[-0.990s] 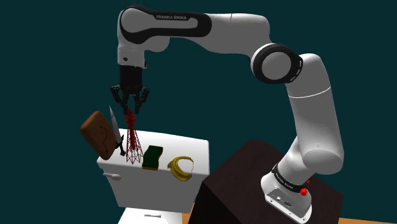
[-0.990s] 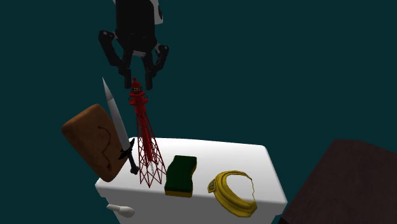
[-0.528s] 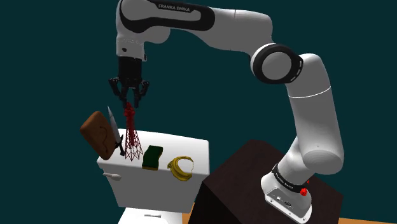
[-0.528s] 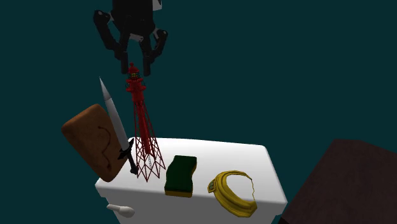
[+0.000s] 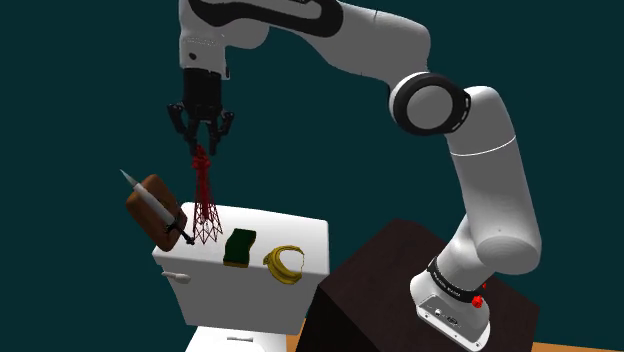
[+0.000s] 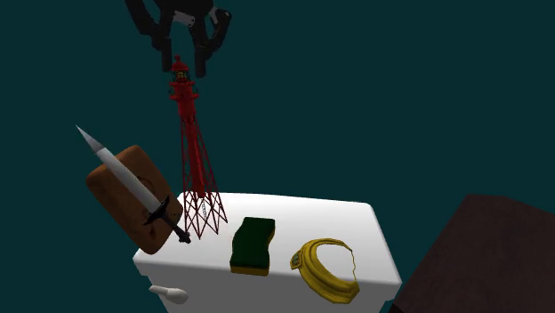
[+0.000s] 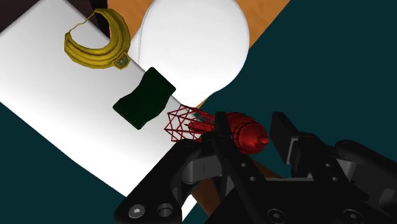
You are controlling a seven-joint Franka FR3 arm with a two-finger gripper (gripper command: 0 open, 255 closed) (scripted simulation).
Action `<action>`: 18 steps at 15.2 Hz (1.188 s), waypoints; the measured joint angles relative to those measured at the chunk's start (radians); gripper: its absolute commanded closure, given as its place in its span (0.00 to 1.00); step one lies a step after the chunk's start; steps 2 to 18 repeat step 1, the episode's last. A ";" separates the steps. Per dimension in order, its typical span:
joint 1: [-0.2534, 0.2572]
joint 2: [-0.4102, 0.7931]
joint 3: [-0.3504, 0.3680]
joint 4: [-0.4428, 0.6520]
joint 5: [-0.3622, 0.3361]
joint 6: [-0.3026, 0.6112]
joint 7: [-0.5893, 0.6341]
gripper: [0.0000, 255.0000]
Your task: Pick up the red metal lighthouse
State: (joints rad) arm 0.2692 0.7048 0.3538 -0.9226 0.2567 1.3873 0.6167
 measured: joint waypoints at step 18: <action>0.001 0.002 0.001 0.012 0.000 -0.009 0.004 1.00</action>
